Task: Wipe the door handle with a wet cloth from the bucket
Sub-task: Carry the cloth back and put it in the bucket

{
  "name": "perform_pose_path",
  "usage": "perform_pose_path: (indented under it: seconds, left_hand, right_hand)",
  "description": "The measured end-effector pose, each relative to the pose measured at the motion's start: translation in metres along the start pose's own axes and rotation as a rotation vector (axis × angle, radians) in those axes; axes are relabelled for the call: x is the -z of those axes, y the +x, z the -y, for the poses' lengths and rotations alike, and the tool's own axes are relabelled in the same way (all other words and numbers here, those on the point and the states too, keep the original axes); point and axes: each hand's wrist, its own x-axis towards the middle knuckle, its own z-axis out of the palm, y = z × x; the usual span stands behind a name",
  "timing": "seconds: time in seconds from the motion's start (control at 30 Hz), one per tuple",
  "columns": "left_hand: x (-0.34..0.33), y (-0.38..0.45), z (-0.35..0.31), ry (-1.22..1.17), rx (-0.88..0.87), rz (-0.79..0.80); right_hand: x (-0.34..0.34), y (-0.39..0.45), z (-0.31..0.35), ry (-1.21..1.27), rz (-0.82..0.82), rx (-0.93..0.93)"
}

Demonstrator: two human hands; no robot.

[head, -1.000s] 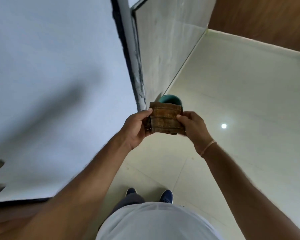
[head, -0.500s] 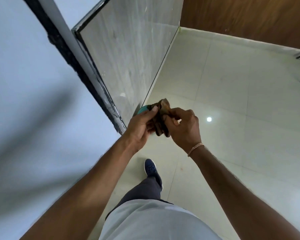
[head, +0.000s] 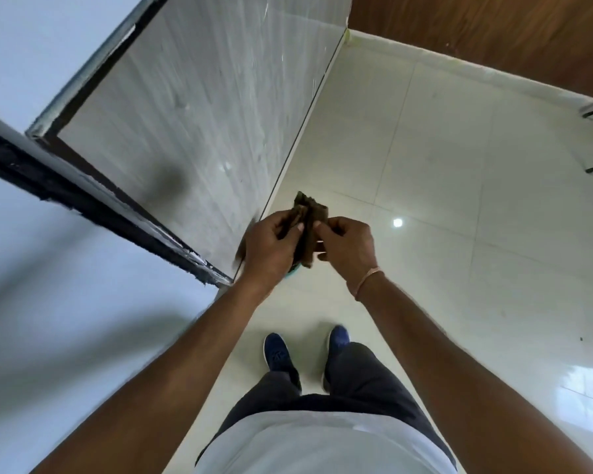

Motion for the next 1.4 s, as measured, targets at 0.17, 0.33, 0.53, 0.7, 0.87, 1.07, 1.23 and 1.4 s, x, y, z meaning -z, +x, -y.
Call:
perform_pose_path:
  seconds: [0.17,0.33,0.53,0.7,0.87,1.07,1.23,1.4]
  left_hand:
    - [-0.028,0.034,-0.015,0.011,0.052,0.036]
    - [-0.040,0.071,-0.018,-0.121,0.215,-0.223]
    - [-0.036,0.116,0.009,-0.125,0.436,-0.287]
    - [-0.030,0.128,0.048,-0.131,0.481,-0.350]
    - [-0.022,0.146,0.131,0.041,0.481,-0.404]
    - [-0.014,0.181,0.260,0.401,0.396,-0.323]
    - [-0.017,0.220,0.381,0.580,0.349,-0.283]
    - [-0.020,0.250,0.487,0.624,0.334,-0.278]
  right_hand:
    - [-0.004,0.052,0.021,-0.062,0.064,-0.033]
    - [0.004,0.118,0.024,-0.019,0.260,-0.065]
    - [0.010,0.183,0.041,0.145,0.580,-0.220]
    - [-0.015,0.221,0.023,0.050,0.664,-0.323]
    - [-0.059,0.245,-0.038,-0.201,0.547,-0.199]
    - [-0.125,0.311,-0.141,-0.573,0.512,-0.011]
    - [-0.197,0.373,-0.245,-0.763,0.571,0.063]
    - [-0.274,0.426,-0.336,-0.909,0.645,0.094]
